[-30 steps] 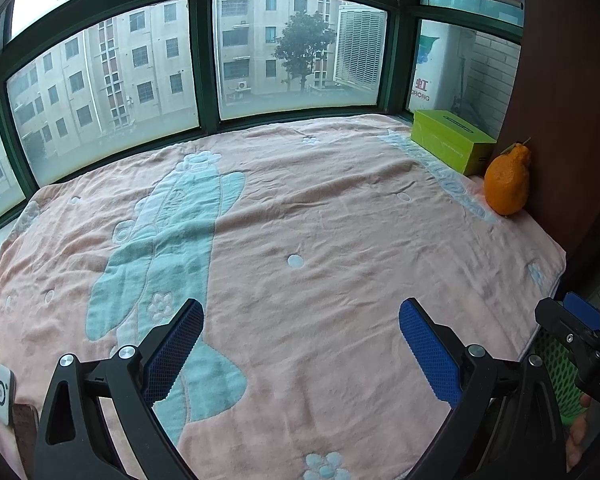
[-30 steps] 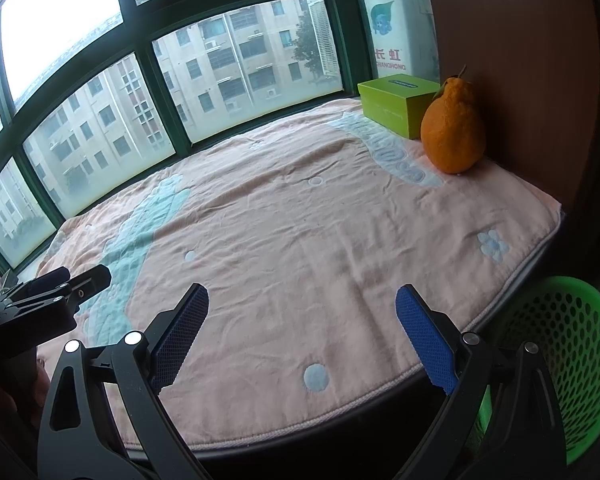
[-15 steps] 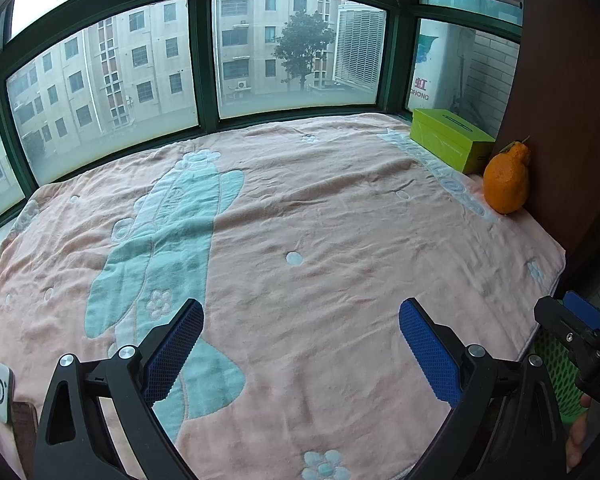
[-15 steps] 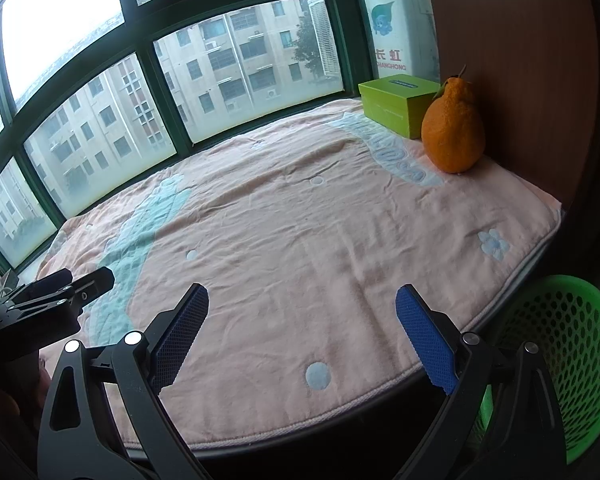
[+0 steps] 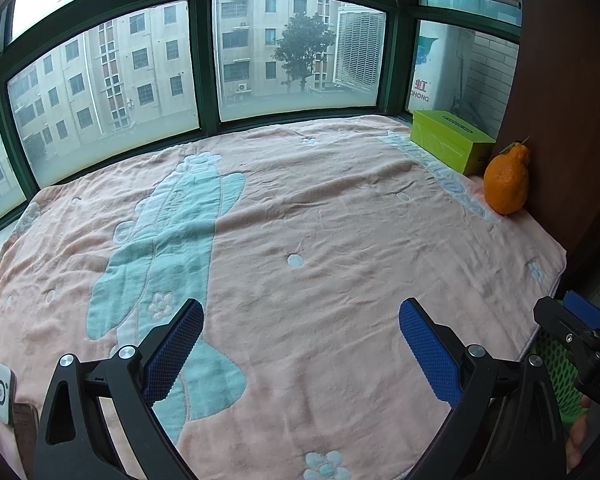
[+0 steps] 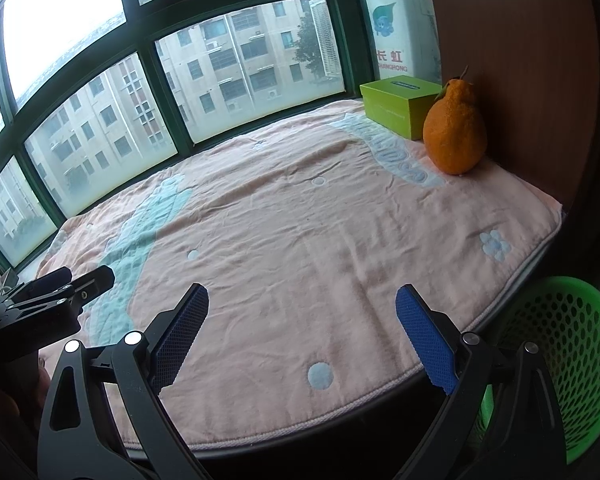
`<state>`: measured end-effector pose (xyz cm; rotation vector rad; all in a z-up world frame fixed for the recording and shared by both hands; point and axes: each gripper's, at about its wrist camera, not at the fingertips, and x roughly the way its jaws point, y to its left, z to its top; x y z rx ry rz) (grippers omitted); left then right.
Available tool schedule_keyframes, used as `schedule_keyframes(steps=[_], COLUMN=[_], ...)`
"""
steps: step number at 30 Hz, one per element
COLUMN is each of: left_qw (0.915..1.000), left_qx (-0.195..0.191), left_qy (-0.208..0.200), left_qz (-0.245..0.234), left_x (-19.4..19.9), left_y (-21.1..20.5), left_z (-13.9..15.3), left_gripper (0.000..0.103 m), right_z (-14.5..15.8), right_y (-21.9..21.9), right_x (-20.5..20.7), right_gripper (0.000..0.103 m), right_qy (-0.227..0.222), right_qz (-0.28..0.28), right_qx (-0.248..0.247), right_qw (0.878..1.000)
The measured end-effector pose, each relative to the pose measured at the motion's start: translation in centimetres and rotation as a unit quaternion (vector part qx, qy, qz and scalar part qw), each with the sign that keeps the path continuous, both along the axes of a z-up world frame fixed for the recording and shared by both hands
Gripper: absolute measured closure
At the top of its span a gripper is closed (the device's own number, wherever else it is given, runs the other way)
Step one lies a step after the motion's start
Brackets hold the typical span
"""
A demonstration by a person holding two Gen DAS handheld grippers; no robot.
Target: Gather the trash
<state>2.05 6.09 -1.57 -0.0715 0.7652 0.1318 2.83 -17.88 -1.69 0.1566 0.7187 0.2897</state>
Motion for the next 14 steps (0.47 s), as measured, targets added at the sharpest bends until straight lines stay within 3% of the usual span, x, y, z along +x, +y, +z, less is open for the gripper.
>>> schedule_keyframes(steps=[14], left_qw=[1.0000], left_qx=[-0.003], left_qy=[-0.003], left_qz=[0.003], left_x=[0.31], left_y=[0.78], left_z=[0.04], left_gripper=[0.008], right_z=[-0.14], right_y=[0.66], right_x=[0.13], right_gripper=[0.009], right_qy=[0.002], right_qz=[0.008], right_qx=[-0.004], right_qw=[1.000])
